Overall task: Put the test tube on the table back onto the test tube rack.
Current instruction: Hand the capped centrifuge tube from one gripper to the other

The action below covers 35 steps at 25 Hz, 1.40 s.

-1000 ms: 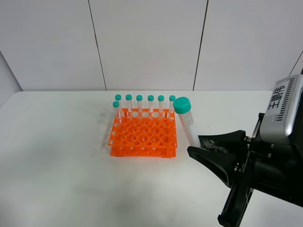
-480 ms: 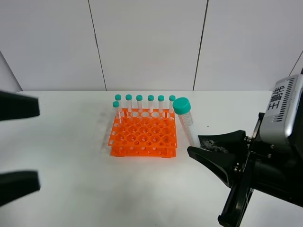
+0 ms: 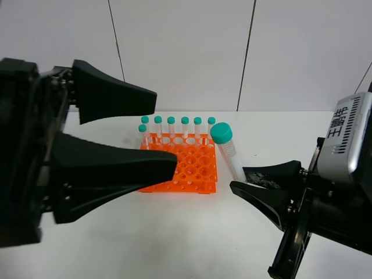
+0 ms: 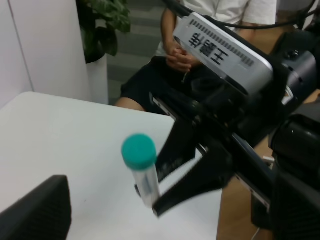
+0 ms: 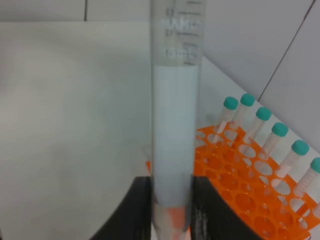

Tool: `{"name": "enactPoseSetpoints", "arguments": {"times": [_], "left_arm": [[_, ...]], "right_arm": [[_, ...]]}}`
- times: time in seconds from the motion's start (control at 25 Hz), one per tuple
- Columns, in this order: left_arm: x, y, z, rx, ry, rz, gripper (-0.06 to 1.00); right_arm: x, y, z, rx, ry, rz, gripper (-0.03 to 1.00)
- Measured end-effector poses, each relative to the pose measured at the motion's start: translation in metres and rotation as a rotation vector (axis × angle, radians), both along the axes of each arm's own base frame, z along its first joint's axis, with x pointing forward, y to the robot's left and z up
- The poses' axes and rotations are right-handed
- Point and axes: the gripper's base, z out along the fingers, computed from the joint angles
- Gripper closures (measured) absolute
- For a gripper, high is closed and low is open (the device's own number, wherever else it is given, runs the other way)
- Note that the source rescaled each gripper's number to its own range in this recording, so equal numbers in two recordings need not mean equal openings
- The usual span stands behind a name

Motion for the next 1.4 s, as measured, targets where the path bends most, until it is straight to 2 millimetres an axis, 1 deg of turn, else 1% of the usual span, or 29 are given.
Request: {"name": "enactPoseSetpoints", "arguments": {"times": [0.24,0.36,0.52,0.64,0.92,1.2,1.28,1.4], "left_arm": [[0.024,-0.022,-0.004,-0.030,0.015,-0.014,0.06],[0.035,-0.032,-0.010,-0.029,0.041,-0.020,0.06],[0.045,-0.041,-0.019,-0.028,0.072,-0.028,0.06],[0.050,-0.046,-0.024,-0.036,0.061,-0.036,0.06],[0.051,-0.048,-0.025,-0.020,-0.048,-0.067,0.07],[0.051,-0.048,-0.025,-0.014,-0.068,-0.073,0.08],[0.050,-0.048,-0.025,-0.018,-0.068,-0.083,0.13],[0.049,-0.049,-0.024,-0.021,-0.067,-0.092,0.24]], "right_arm": [[0.000,0.000,0.000,-0.001,0.000,0.000,0.96],[0.000,0.000,0.000,-0.002,0.000,0.000,0.96],[0.000,0.000,0.001,0.009,-0.009,-0.001,0.96],[0.001,0.000,0.004,0.038,-0.019,-0.010,0.96],[0.002,0.000,0.007,0.071,-0.033,-0.020,0.96],[0.002,0.000,0.007,0.071,-0.034,-0.020,0.96],[0.002,0.000,0.007,0.073,-0.035,-0.020,0.96],[0.002,0.000,0.007,0.073,-0.035,-0.020,0.96]]}}
